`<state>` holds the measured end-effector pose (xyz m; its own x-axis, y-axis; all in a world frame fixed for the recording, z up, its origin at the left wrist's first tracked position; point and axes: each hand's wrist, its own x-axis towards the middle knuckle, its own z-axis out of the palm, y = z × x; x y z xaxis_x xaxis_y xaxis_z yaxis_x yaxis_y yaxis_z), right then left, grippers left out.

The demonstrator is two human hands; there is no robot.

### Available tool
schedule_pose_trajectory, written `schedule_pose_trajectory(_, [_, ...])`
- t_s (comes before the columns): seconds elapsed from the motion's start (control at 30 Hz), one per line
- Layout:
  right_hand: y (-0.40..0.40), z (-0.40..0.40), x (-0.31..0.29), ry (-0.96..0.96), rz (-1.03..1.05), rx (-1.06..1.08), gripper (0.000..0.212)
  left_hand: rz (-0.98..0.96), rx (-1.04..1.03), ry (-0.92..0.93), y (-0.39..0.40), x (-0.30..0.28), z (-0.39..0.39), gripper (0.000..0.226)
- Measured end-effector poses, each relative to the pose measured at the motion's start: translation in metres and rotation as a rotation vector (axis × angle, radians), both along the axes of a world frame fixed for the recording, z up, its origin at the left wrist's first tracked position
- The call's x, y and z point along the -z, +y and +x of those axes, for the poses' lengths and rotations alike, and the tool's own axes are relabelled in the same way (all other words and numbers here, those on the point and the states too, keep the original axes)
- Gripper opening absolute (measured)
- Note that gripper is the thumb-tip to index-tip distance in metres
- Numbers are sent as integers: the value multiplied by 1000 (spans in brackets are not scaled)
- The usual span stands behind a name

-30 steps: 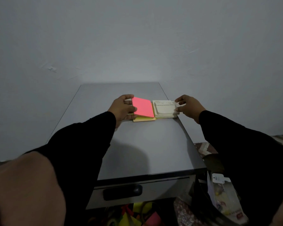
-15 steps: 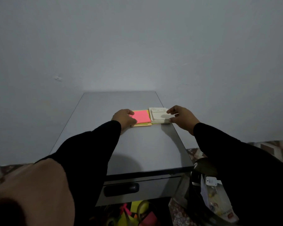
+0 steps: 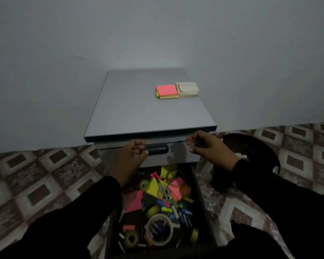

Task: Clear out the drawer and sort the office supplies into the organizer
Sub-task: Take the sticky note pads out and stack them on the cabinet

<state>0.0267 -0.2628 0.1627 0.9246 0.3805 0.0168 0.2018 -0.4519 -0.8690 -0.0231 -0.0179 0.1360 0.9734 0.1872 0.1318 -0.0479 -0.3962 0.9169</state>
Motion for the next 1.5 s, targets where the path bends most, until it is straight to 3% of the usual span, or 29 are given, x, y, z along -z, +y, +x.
schedule_pose_trajectory(0.27, [0,-53,104,263,-66,45,20,72,42,291,14,87,-63,30])
schedule_pose_trajectory(0.4, [8,-55,148,296,-138,84,23,114,23,379,20,121,-71,60])
schedule_pose_trajectory(0.5, [17,-47,172,311,-191,86,24,120,-11,452,23,147,-67,44])
schedule_pose_trajectory(1.03, [42,-5,245,337,-309,149,42,41,-75,639,26,226,-39,64])
schedule_pose_trajectory(1.23, [45,9,257,182,-567,53,48,30,-98,609,21,233,-32,67])
schedule_pose_trajectory(1.5, [49,1,265,83,-983,-102,57,81,59,655,26,236,-33,77])
